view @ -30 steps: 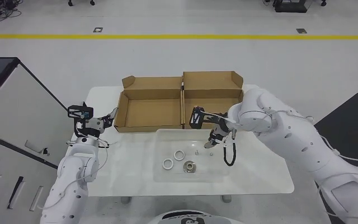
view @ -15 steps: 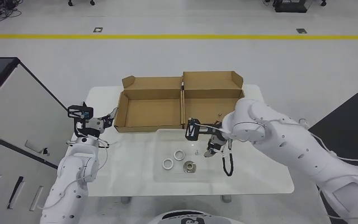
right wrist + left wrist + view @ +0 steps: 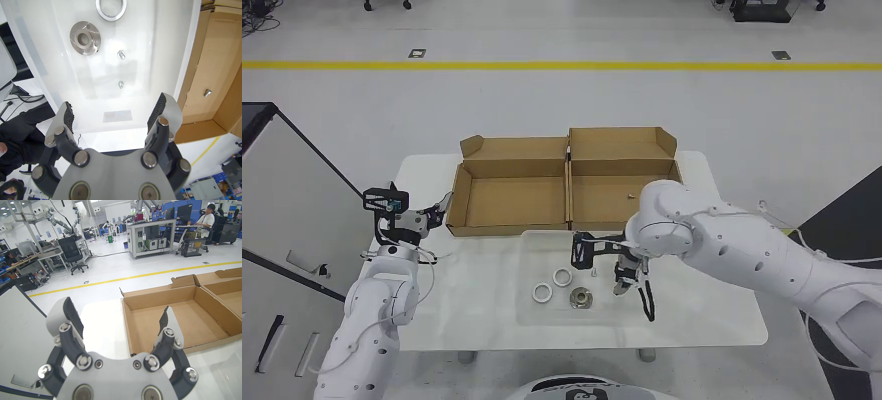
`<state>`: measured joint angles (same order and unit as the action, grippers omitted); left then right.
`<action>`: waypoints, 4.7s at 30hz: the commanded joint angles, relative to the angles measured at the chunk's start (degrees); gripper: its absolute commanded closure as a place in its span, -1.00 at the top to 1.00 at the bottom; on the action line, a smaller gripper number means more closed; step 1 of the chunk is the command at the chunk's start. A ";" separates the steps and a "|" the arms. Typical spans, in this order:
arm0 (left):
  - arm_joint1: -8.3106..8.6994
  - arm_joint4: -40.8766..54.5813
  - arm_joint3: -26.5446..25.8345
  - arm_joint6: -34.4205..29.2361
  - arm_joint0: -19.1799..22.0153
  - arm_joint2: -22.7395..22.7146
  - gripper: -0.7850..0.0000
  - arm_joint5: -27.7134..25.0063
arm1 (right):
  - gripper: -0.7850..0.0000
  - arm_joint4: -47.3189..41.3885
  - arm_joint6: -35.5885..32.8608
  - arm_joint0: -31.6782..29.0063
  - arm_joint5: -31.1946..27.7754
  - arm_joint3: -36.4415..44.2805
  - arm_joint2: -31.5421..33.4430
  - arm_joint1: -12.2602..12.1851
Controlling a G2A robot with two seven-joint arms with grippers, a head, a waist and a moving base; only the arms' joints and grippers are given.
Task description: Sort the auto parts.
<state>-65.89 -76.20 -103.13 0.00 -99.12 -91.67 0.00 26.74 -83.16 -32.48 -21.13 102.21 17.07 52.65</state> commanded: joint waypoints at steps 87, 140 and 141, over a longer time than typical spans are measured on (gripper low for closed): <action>0.00 0.00 0.00 0.00 0.00 0.00 1.00 0.00 | -0.85 5.04 -0.58 -0.96 0.59 -14.85 -7.33 7.59; 0.00 0.00 0.00 0.00 0.00 0.00 1.00 0.00 | -1.00 3.56 -0.27 -0.70 0.28 -17.51 -6.03 9.56; 0.00 0.00 0.00 0.00 0.00 0.00 1.00 0.00 | -1.00 2.97 -0.34 -0.59 0.35 -16.92 -5.49 9.31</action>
<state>-65.89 -76.20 -103.13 0.00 -99.12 -91.67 0.00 30.25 -83.38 -33.18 -20.89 84.65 11.06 62.20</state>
